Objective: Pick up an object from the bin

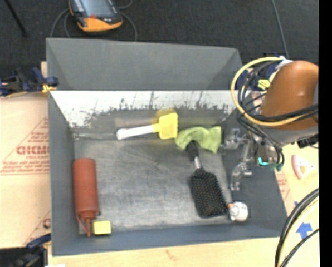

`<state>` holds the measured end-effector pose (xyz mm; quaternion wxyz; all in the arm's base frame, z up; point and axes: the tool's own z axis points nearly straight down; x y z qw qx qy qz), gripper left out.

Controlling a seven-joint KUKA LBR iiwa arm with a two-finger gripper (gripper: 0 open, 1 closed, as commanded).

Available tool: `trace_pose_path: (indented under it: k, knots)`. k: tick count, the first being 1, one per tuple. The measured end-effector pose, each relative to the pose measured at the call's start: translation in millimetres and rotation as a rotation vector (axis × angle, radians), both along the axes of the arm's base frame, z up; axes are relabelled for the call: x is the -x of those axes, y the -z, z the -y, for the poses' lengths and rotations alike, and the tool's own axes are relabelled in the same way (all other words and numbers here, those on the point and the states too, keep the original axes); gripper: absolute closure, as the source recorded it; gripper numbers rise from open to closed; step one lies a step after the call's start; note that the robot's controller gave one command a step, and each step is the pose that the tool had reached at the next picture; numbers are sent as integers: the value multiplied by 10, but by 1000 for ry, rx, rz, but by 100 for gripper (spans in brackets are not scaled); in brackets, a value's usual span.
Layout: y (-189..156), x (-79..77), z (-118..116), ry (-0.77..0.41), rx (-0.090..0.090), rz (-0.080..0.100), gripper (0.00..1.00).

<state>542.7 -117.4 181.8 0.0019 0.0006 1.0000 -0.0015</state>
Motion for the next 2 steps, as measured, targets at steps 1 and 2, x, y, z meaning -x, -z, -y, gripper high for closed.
trace_pose_path:
  k: [1, 2]
  knots:
    - [985, 58, -738, -157, 1, 3, 100]
    - [992, 38, -750, -159, 1, 14, 0]
